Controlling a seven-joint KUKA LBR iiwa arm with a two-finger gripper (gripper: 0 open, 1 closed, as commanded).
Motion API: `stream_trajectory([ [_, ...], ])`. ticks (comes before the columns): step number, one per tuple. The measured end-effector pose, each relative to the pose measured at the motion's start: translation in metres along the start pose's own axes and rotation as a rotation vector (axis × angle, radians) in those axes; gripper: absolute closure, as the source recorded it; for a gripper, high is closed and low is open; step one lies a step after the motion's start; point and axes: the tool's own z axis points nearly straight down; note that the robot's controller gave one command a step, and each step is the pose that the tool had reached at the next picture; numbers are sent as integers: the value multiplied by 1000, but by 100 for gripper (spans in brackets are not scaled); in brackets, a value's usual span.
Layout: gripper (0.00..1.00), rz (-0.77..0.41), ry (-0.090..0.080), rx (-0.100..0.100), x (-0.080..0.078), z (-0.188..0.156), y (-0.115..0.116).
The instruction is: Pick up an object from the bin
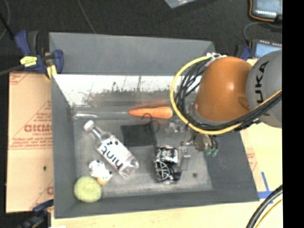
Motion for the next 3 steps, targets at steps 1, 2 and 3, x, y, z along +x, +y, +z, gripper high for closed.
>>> stream_trajectory([
  [1,0,0,-7,0,-1,-4,0],
  [2,0,70,-11,0,-41,17,24],
  [3,0,9,-9,0,-69,31,40],
])
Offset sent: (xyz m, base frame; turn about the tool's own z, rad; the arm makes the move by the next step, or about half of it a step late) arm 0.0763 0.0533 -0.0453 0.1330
